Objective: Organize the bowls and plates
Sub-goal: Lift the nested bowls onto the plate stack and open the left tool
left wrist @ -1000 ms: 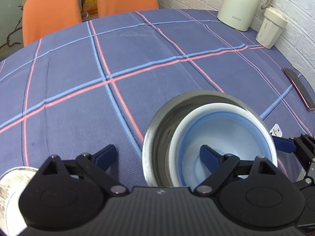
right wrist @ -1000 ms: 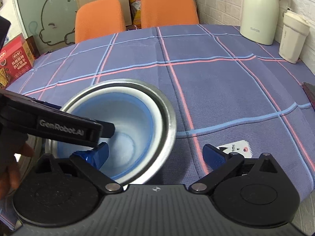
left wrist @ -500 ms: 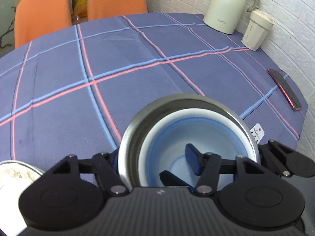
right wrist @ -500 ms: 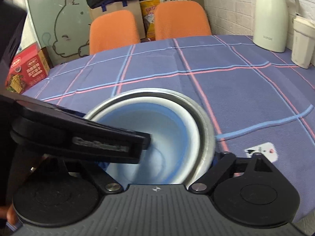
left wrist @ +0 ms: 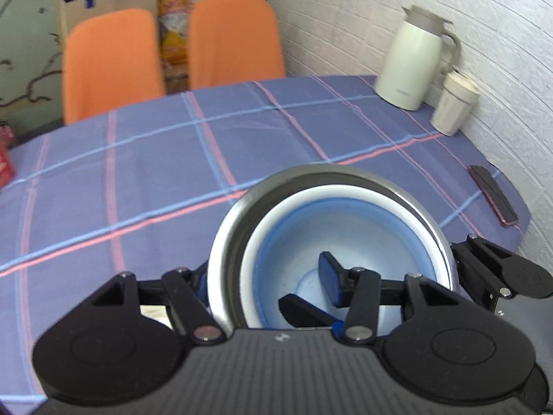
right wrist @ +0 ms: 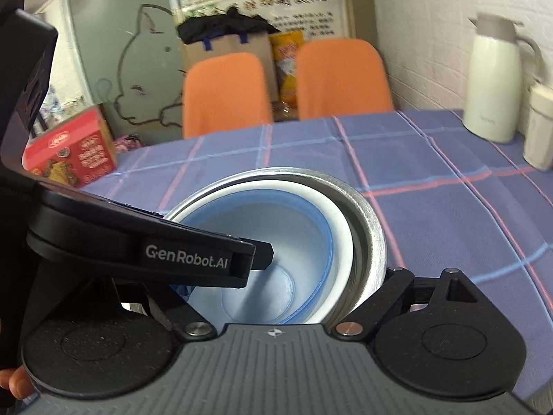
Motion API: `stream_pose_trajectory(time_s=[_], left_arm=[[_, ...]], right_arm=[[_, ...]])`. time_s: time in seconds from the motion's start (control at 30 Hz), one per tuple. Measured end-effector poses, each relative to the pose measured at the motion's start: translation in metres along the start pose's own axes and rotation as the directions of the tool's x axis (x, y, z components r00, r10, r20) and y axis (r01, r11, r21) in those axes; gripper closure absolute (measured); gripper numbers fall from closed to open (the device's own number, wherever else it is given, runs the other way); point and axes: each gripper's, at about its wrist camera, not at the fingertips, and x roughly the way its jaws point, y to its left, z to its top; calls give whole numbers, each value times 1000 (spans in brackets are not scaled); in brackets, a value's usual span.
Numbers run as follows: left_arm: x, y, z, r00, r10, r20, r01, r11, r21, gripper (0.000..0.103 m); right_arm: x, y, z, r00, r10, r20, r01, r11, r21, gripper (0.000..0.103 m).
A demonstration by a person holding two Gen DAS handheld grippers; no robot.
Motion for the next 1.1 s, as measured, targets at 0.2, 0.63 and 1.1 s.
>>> stream_pose_trajectory(time_s=[0.2, 0.63, 1.1], left_arm=[[-39, 59, -29, 993, 120, -7, -120, 989, -81, 53], [-16, 103, -84, 991, 115, -62, -124, 977, -172, 53], [-51, 107, -82, 967, 213, 138, -191, 969, -156, 24]], right_arm=[[7, 57, 3, 986, 165, 17, -164, 985, -53, 25], [38, 113, -37, 961, 237, -142, -251, 963, -93, 25], [42, 107, -37, 965, 227, -132, -238, 969, -70, 26]])
